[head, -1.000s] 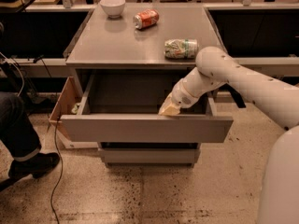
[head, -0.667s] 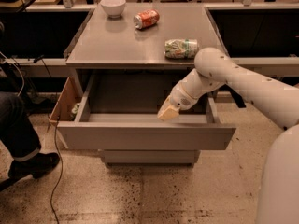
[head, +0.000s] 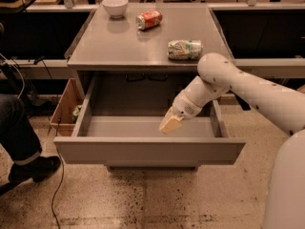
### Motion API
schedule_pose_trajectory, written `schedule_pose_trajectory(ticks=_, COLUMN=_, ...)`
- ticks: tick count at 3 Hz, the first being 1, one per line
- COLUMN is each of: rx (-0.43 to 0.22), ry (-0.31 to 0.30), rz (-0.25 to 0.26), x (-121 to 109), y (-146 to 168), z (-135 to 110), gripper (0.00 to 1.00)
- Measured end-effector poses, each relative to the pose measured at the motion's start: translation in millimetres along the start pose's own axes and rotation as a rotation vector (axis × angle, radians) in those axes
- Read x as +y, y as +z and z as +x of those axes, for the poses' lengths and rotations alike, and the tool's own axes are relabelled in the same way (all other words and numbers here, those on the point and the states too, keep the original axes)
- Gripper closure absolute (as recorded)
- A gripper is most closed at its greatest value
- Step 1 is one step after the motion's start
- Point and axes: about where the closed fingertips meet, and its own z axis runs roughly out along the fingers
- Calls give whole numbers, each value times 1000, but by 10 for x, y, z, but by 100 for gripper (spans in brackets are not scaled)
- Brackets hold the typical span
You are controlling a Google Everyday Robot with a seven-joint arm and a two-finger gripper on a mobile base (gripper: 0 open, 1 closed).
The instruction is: Open top drawer
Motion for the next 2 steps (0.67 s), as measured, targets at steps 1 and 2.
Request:
schedule_pose_trajectory(ticks=1, rx=-36, ry=52, rz=-81, x=348, y=71, z=9, gripper=100)
schedule_pose_trajectory(ticks=2, rx=-43, ry=62, rz=-97, x=402, y=82, z=-3, gripper=100)
